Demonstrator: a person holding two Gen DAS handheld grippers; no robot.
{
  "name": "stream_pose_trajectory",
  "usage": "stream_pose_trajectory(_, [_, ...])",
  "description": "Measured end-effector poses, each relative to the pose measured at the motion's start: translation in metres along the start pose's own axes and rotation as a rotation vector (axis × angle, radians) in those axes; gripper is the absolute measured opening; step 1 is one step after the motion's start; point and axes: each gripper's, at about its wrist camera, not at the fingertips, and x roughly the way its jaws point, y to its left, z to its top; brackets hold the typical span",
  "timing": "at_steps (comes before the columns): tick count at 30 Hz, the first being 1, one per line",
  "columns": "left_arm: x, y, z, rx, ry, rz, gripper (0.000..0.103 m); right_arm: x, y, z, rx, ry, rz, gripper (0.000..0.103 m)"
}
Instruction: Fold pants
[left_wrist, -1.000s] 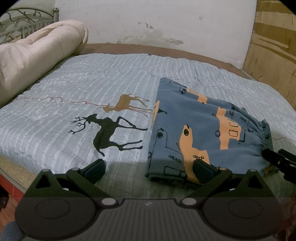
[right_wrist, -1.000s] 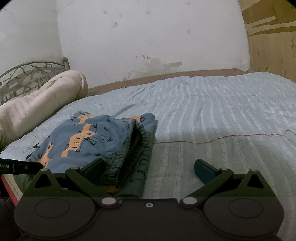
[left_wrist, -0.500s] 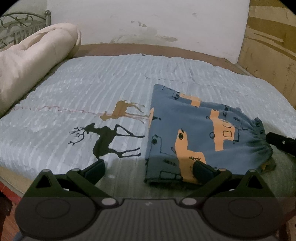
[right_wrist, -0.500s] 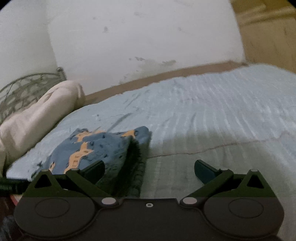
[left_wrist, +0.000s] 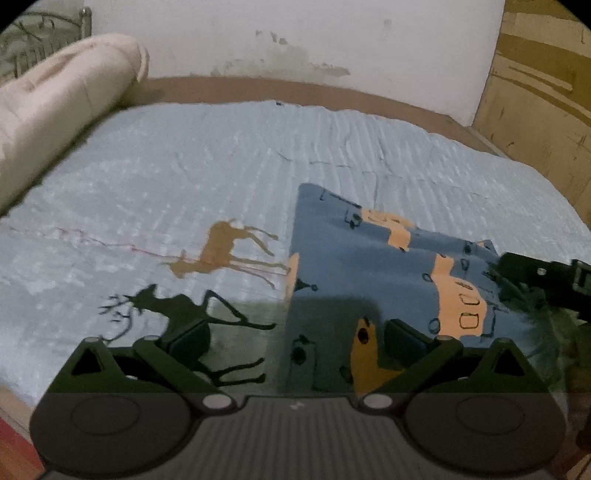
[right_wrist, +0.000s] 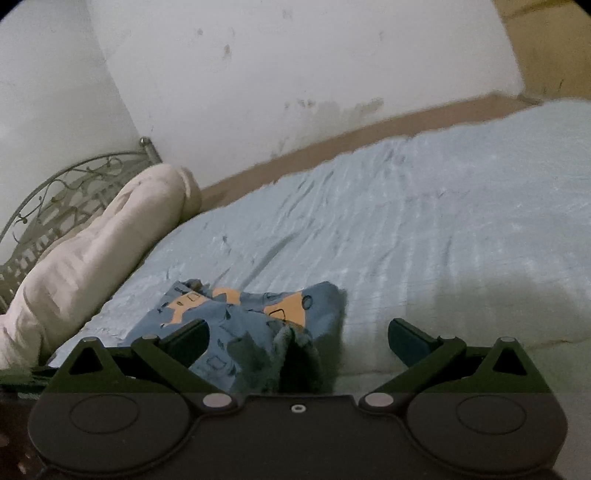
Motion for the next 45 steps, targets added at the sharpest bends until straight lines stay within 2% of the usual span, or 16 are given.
stream_pose_trajectory(6, [-0.001,0.004,0.001,-0.029,0.024,-0.080,0.102,0.024,-0.004,0.005,0.046,0.063,0.080,0.102])
stream_pose_trajectory(8, [-0.005,0.006,0.000,-0.046,0.027,-0.115,0.098,0.023,-0.005,0.007,0.053,0.066,0.123,0.102])
stream_pose_trajectory(10, [-0.008,0.005,-0.001,-0.056,0.032,-0.117,0.085,0.021,-0.005,0.006,0.058,0.072,0.156,0.094])
stream_pose_trajectory(14, [-0.012,0.007,-0.001,-0.077,0.046,-0.084,0.073,0.014,-0.006,0.002,0.080,0.060,0.114,0.078])
stream_pose_trajectory(16, [-0.013,0.008,0.001,-0.088,0.051,-0.089,0.057,0.011,-0.009,0.000,0.113,0.052,0.099,0.070])
stream_pose_trajectory(18, [-0.013,0.008,0.002,-0.101,0.058,-0.112,0.045,0.009,-0.008,-0.003,0.119,0.050,0.084,0.064])
stream_pose_trajectory(20, [-0.016,0.005,0.005,-0.096,0.052,-0.089,0.034,0.008,-0.007,-0.006,0.103,0.054,0.069,0.052])
stream_pose_trajectory(22, [-0.019,0.003,0.007,-0.084,0.041,-0.072,0.018,0.007,-0.006,-0.006,0.107,0.049,0.059,0.037])
stream_pose_trajectory(25, [-0.028,0.001,0.013,-0.073,0.017,-0.078,0.015,0.003,-0.003,-0.005,0.112,0.031,0.065,0.027])
stream_pose_trajectory(28, [-0.037,-0.006,0.022,-0.036,-0.028,-0.073,0.014,-0.003,0.005,0.000,0.084,0.007,0.059,0.021])
stream_pose_trajectory(34, [-0.046,-0.012,0.057,-0.003,-0.174,-0.049,0.014,-0.018,0.030,0.017,0.000,-0.092,0.062,0.019])
stream_pose_trajectory(37, [-0.035,-0.009,0.077,-0.048,-0.236,-0.050,0.015,-0.015,0.039,0.035,-0.022,-0.167,0.061,0.019])
stream_pose_trajectory(41, [-0.009,-0.007,0.092,-0.098,-0.299,-0.017,0.015,0.008,0.051,0.059,-0.073,-0.217,0.012,0.019])
stream_pose_trajectory(45, [0.019,-0.001,0.096,-0.148,-0.267,-0.006,0.015,0.037,0.062,0.075,-0.137,-0.225,-0.045,0.019])
